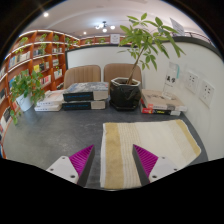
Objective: Fold towel
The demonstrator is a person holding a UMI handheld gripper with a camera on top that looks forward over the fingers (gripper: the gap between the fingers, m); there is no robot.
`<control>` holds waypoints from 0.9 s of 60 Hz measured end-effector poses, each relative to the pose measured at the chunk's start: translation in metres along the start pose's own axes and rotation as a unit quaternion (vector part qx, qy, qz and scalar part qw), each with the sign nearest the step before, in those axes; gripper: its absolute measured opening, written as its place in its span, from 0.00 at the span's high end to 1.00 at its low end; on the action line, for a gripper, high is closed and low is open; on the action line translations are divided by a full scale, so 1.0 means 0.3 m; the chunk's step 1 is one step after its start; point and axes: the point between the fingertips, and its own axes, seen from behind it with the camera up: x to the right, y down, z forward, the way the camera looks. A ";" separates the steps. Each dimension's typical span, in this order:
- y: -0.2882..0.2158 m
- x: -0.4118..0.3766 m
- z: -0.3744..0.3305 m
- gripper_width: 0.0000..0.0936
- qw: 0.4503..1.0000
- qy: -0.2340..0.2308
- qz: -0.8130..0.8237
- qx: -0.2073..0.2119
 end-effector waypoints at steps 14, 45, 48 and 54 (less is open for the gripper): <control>0.021 -0.029 0.127 0.64 0.999 -0.015 -0.041 0.003; -0.337 0.378 -0.038 0.96 0.992 -0.026 0.127 0.007; -0.314 0.511 -0.026 0.95 0.991 0.001 0.132 -0.001; -0.210 0.751 0.023 0.88 0.991 0.063 0.117 -0.018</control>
